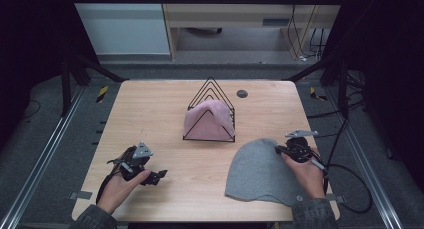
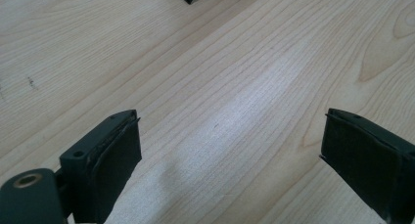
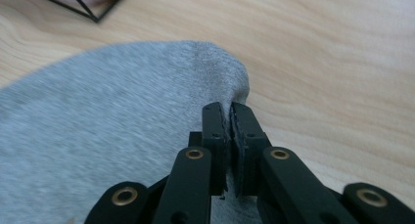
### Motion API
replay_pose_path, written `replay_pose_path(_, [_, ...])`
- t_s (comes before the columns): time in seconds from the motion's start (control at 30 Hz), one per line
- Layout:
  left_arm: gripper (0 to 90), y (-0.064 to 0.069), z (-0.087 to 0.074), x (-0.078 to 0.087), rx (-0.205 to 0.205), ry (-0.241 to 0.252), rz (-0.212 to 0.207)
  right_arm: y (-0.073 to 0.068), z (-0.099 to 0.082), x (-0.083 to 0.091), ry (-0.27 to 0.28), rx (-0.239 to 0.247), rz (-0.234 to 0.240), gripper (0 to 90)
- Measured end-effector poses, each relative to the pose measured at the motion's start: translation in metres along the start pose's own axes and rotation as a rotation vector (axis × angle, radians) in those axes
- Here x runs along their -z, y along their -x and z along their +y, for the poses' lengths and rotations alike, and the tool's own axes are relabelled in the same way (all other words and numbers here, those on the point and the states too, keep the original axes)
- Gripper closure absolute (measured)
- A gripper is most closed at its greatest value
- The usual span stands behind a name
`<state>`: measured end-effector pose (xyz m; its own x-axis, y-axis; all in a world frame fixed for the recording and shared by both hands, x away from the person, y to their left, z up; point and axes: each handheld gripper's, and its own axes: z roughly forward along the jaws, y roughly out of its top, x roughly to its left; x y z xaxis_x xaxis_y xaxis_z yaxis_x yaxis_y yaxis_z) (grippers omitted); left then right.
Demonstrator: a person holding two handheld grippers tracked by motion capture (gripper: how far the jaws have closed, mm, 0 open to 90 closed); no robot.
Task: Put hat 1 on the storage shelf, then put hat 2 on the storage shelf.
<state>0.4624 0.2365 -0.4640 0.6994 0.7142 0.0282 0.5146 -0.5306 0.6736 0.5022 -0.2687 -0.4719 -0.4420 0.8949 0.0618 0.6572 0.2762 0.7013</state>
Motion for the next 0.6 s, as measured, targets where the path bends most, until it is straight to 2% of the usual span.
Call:
replay_pose_path(0.2, [6.9, 0.000, 0.000, 0.000, -0.002, 0.000, -0.011, -0.024, 0.017, 0.020, 0.103, 0.058, 0.075, 86.2])
replay_pose_path(0.43, [6.9, 0.003, 0.001, 0.000, -0.012, 0.018, -0.044, -0.072, 0.048, 0.047, 0.208, 0.224, 0.176, 86.2])
replay_pose_path(0.6, [7.1, 0.006, 0.002, 0.001, -0.008, 0.043, -0.105, -0.106, 0.068, 0.063, 0.254, 0.317, 0.236, 86.2])
